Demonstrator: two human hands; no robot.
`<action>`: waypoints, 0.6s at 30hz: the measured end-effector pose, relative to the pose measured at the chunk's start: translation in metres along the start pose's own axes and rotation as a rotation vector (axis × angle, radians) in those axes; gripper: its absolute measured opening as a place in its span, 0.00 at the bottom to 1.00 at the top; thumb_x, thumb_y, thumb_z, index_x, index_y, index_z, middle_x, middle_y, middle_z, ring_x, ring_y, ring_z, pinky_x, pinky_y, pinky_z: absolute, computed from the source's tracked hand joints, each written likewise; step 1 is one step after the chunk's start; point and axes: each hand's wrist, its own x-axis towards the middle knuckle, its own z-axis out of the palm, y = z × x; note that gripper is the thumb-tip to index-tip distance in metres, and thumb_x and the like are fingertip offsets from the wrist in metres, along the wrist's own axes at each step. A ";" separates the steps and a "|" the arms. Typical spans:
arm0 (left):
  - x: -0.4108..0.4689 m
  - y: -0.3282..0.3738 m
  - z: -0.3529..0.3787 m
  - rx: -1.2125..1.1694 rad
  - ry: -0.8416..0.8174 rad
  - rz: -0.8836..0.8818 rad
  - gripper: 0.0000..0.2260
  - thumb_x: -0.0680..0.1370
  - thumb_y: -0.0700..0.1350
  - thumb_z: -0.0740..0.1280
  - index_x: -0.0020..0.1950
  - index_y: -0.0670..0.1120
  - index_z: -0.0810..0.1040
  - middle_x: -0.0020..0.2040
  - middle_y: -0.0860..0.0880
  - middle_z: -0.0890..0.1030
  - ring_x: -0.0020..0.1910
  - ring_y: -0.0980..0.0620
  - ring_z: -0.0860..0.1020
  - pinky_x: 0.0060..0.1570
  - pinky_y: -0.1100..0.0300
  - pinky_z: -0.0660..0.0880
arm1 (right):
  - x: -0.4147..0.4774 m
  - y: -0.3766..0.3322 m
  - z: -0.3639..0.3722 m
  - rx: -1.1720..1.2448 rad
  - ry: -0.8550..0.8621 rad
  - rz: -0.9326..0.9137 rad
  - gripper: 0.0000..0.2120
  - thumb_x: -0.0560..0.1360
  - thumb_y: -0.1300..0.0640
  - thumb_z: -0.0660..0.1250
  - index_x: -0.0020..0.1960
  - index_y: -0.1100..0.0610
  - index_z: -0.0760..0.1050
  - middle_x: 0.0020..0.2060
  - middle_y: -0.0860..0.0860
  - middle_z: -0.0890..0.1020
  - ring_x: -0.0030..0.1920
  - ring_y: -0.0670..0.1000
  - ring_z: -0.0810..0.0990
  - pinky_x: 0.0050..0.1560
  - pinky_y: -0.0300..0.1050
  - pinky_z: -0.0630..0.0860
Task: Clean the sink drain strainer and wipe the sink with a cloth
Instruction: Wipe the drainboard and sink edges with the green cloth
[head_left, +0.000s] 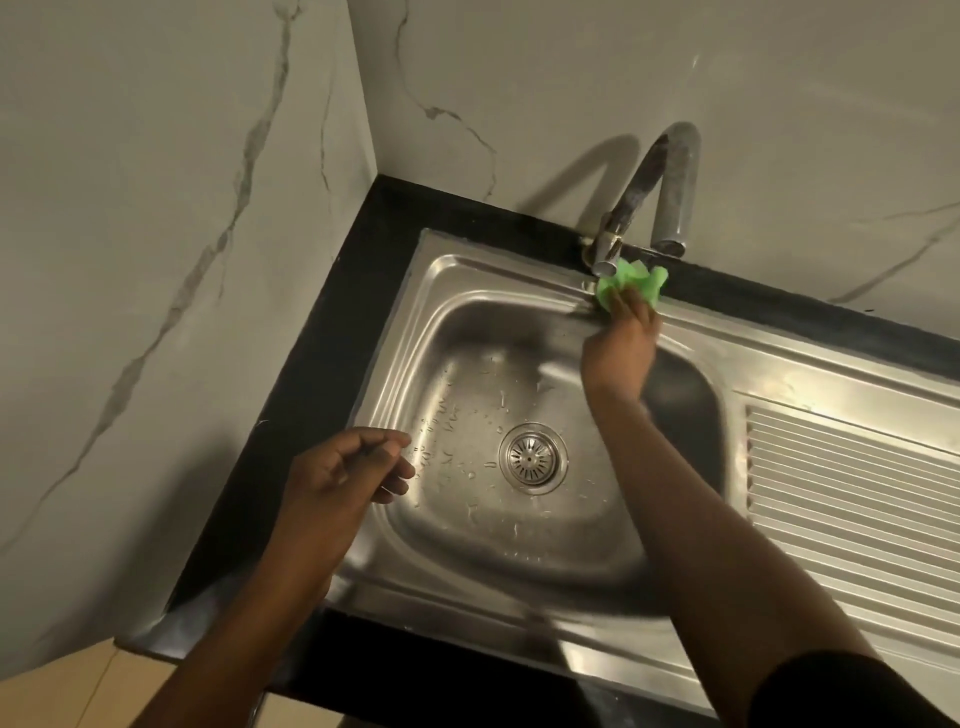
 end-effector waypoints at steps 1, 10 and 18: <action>-0.002 -0.001 -0.002 -0.004 0.014 -0.012 0.09 0.82 0.41 0.69 0.51 0.52 0.88 0.43 0.46 0.88 0.43 0.46 0.87 0.51 0.52 0.84 | 0.000 -0.017 0.012 0.007 -0.033 -0.046 0.32 0.71 0.75 0.61 0.74 0.61 0.76 0.75 0.57 0.74 0.74 0.61 0.67 0.77 0.54 0.67; -0.008 0.004 0.001 -0.042 0.072 -0.048 0.06 0.82 0.39 0.68 0.51 0.46 0.85 0.40 0.47 0.88 0.46 0.39 0.85 0.54 0.48 0.81 | -0.004 -0.130 0.083 -0.222 -0.345 -0.557 0.21 0.83 0.65 0.61 0.75 0.59 0.72 0.77 0.56 0.72 0.74 0.61 0.69 0.73 0.56 0.72; -0.001 0.000 0.019 -0.019 -0.012 0.022 0.12 0.82 0.40 0.69 0.50 0.55 0.89 0.44 0.45 0.89 0.43 0.47 0.87 0.46 0.57 0.83 | 0.001 0.020 -0.012 -0.380 -0.352 -0.573 0.35 0.77 0.71 0.63 0.82 0.55 0.64 0.82 0.51 0.64 0.79 0.59 0.65 0.76 0.58 0.70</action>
